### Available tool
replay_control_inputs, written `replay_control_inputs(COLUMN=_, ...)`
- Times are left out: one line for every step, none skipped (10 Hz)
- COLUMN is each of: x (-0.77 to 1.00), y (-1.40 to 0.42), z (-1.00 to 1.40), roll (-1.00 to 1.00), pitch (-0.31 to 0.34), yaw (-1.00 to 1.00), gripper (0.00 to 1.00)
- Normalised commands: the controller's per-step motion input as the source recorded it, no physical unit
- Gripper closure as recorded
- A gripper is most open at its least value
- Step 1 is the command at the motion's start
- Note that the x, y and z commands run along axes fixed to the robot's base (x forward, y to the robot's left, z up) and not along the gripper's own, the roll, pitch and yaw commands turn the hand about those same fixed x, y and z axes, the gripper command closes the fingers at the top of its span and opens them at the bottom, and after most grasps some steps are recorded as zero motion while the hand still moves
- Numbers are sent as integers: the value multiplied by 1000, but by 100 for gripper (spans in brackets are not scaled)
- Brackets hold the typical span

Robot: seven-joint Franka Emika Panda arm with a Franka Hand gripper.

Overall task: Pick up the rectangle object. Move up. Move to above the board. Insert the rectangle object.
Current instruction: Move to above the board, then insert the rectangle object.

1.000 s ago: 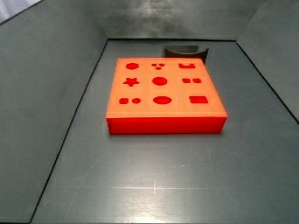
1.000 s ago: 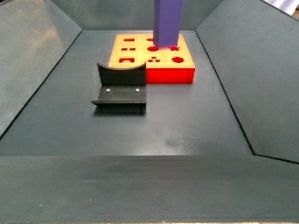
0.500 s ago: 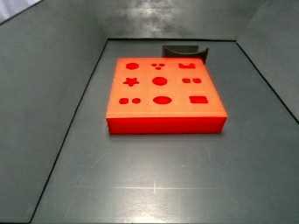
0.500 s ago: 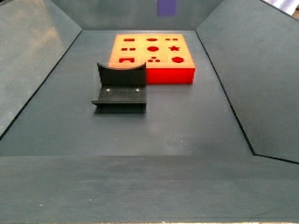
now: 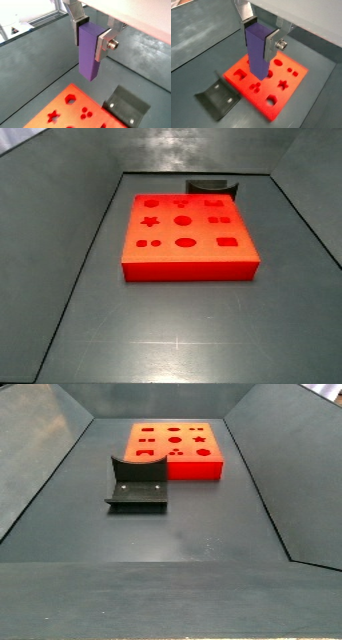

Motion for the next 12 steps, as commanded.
replay_control_inputs(x=-67, y=-1000, z=175, roll=-21, pitch=19, yaw=-6, gripper=100)
replay_control_inputs(x=-60, y=-1000, z=183, roll=3, pitch=26, yaw=2, gripper=100)
replay_control_inputs(x=-56, y=-1000, z=190, roll=3, pitch=39, yaw=4, gripper=100)
replay_control_inputs(x=-53, y=-1000, z=200, roll=7, pitch=50, yaw=6, gripper=100)
replay_control_inputs(x=-44, y=-1000, z=207, roll=4, pitch=60, yaw=10, gripper=100)
replay_control_inputs(x=-25, y=-996, z=212, roll=4, pitch=73, yaw=9, gripper=100)
replay_control_inputs(x=13, y=-630, z=139, roll=8, pitch=98, yaw=9, gripper=100)
replay_control_inputs(x=38, y=-389, z=95, roll=8, pitch=117, yaw=10, gripper=100)
replay_control_inputs(x=51, y=-273, z=71, roll=7, pitch=122, yaw=2, gripper=100)
replay_control_inputs(x=1000, y=283, z=-951, roll=-131, pitch=-7, yaw=0, gripper=100)
replay_control_inputs(x=1000, y=234, z=-900, roll=-150, pitch=-16, yaw=0, gripper=100)
replay_control_inputs(x=1000, y=94, z=-843, roll=-141, pitch=-41, yaw=-11, gripper=100)
